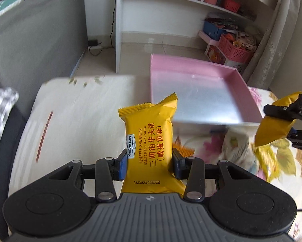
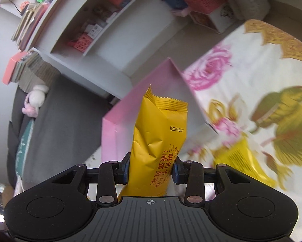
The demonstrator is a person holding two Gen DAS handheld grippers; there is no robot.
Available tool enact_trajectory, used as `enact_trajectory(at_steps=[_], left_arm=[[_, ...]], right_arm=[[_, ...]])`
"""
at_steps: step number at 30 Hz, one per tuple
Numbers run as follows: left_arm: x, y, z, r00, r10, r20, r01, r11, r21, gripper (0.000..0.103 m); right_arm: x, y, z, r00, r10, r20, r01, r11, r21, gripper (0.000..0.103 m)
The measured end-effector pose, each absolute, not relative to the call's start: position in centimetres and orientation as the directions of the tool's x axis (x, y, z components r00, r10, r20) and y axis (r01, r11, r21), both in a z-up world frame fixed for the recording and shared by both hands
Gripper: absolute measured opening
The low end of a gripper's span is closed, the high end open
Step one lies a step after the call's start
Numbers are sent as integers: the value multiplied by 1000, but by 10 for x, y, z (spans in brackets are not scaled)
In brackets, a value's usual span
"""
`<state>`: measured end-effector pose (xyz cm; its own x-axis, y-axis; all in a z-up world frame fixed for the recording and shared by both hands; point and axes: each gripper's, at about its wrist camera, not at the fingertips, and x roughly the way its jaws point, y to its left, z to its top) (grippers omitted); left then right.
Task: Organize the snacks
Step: 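Carry both yellow packs into the pink box and open both tools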
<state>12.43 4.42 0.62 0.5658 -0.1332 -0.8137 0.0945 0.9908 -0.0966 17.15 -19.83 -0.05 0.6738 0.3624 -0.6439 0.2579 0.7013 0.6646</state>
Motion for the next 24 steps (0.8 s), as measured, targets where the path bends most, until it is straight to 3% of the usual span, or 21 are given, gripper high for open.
enact_trajectory(at_steps=[7, 13, 24], left_arm=[[170, 4, 8, 605, -189, -773, 171, 980, -106, 39], [210, -18, -19, 643, -156, -750, 188, 981, -43, 39], [208, -23, -56, 639, -66, -767, 197, 977, 79, 38]], right_arm=[[202, -211, -9, 722, 339, -603, 193, 738, 646, 37], [223, -212, -22, 729, 342, -593, 153, 763, 628, 37], [242, -180, -39, 703, 253, -665, 53, 914, 403, 37]])
